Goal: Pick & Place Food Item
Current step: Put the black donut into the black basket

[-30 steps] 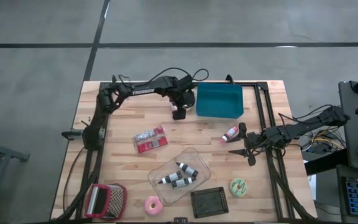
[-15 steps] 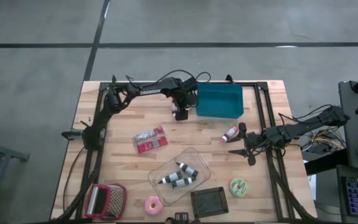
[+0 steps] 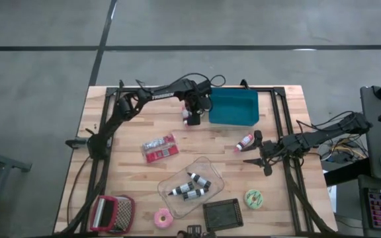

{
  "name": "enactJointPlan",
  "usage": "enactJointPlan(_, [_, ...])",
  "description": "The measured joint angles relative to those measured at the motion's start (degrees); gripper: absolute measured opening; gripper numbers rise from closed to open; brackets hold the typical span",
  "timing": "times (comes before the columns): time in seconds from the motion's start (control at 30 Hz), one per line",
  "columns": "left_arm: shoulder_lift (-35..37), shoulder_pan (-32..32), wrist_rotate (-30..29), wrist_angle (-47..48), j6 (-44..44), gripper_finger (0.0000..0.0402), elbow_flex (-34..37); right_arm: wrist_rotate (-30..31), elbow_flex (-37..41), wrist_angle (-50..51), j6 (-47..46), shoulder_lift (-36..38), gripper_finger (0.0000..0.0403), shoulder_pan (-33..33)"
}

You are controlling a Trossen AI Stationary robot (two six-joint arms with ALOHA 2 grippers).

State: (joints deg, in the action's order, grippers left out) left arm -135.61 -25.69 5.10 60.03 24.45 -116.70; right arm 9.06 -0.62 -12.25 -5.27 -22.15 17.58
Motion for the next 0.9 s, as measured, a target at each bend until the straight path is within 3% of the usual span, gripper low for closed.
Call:
enactJointPlan(0.27, [-0.1,0.0,0.0,1.1,0.5,0.0298,0.1,0.0,-0.1,-0.1,0.3,0.0,0.0208,0.0])
enactJointPlan(0.4, [-0.1,0.1,-0.6,0.9,0.7,0.0277,0.1,0.0,-0.9,-0.1,0.3,0.0,0.0208,0.0])
enactJointPlan(0.6, [-0.1,0.0,-1.3,0.9,0.9,0.0212,0.4,0.1,-2.2,0.1,0.5,0.0,0.0208,0.0])
enactJointPlan(0.9, [-0.1,0.7,-1.3,1.2,2.2,0.0074,0.6,0.1,-4.7,3.3,0.5,0.0,0.0208,0.0])
